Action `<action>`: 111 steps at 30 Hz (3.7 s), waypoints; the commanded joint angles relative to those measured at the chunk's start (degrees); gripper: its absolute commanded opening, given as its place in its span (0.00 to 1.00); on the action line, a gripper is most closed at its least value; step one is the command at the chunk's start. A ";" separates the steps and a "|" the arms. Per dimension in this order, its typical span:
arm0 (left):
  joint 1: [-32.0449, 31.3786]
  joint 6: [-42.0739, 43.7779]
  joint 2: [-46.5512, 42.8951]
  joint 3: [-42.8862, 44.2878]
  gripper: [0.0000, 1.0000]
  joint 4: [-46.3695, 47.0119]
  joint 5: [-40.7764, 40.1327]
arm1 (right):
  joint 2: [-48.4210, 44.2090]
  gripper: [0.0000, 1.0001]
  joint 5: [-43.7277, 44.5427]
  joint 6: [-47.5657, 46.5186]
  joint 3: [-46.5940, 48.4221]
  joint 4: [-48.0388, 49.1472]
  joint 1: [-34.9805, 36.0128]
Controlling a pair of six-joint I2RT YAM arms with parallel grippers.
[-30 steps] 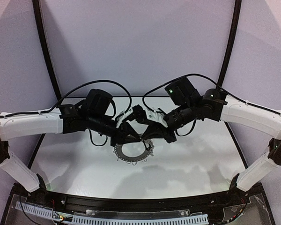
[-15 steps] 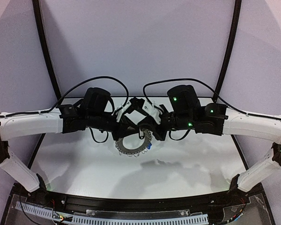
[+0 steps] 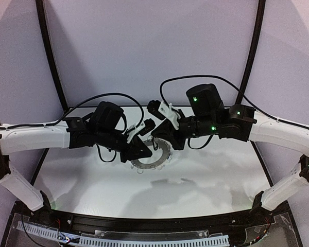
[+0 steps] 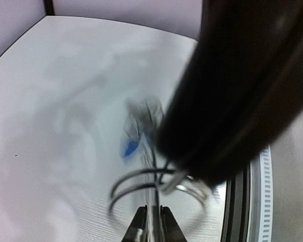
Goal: Put the keys on the keyring
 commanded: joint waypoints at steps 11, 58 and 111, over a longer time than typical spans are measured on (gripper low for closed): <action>-0.51 5.15 -8.64 -6.37 0.65 -0.59 8.81 | -0.30 0.00 -15.46 -5.96 6.53 -9.93 -2.03; -0.51 8.26 -5.67 -0.05 0.01 3.50 14.19 | 3.11 0.00 -22.23 -10.04 10.74 -13.86 -1.69; -0.49 -39.90 -16.04 -9.87 0.01 24.61 -25.85 | 1.12 0.00 -6.06 -14.10 -10.46 17.74 3.68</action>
